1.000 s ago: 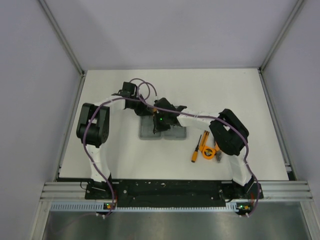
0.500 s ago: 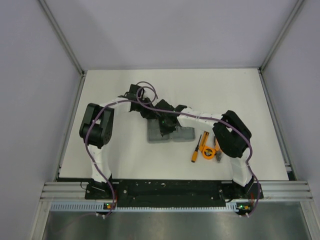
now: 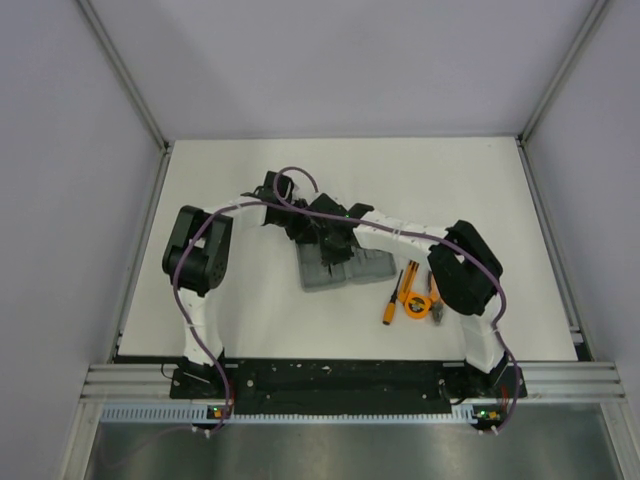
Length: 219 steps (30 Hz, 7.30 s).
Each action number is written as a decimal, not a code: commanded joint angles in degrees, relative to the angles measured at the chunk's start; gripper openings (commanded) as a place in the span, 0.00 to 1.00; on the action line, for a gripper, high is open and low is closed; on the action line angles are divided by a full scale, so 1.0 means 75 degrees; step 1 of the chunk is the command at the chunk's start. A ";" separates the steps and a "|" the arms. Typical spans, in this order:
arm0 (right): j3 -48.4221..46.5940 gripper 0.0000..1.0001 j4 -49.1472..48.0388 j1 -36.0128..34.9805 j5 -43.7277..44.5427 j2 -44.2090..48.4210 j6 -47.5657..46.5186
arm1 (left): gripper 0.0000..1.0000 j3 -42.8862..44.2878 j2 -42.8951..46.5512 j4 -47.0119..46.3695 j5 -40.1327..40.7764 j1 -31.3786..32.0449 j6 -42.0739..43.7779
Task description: Pack the tool kit
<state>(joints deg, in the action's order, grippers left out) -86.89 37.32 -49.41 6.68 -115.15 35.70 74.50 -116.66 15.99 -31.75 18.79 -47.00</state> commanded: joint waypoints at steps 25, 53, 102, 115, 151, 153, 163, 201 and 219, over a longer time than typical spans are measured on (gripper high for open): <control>0.1072 0.26 0.0051 0.0622 0.1266 0.2051 0.0454 | 0.62 0.0707 0.0519 0.1266 0.0448 0.0027 0.0618; 0.4308 0.42 0.0778 0.1408 -0.0796 0.3553 0.1322 | 0.71 -0.1015 0.2396 0.1185 0.2159 -0.0513 0.1064; 0.0395 0.00 -0.0464 0.0435 -0.0867 0.1198 -0.1901 | 0.56 -0.0324 0.2055 0.1478 0.1854 -0.0688 0.1169; 0.0230 0.00 -0.0734 0.0400 -0.0855 0.0284 -0.1925 | 0.53 -0.0312 0.2020 0.1349 0.1479 -0.0759 0.1193; -0.0180 0.17 -0.0300 0.0400 -0.0023 -0.0127 -0.0308 | 0.53 -0.0418 0.1961 0.1325 0.1409 -0.0747 0.1205; -0.0168 0.20 -0.0289 0.0412 -0.0035 -0.0092 -0.0296 | 0.53 -0.0418 0.1961 0.1325 0.1397 -0.0759 0.1205; -0.0203 0.25 -0.0195 0.0412 -0.0011 0.0353 -0.0377 | 0.53 -0.0336 0.1950 0.0974 0.0917 -0.0759 0.1076; 0.0429 0.08 -0.0183 0.0424 -0.0152 0.0283 0.0115 | 0.15 0.0426 0.0380 -0.0362 0.1819 0.0413 0.0478; 0.0605 0.06 -0.0359 0.0412 -0.0316 0.0190 0.0115 | 0.06 0.1269 -0.0277 0.0702 0.2520 0.0800 0.0384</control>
<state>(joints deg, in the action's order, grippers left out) -84.03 34.89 -45.98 5.43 -113.47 36.23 79.92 -117.10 16.03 -17.96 23.42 -44.86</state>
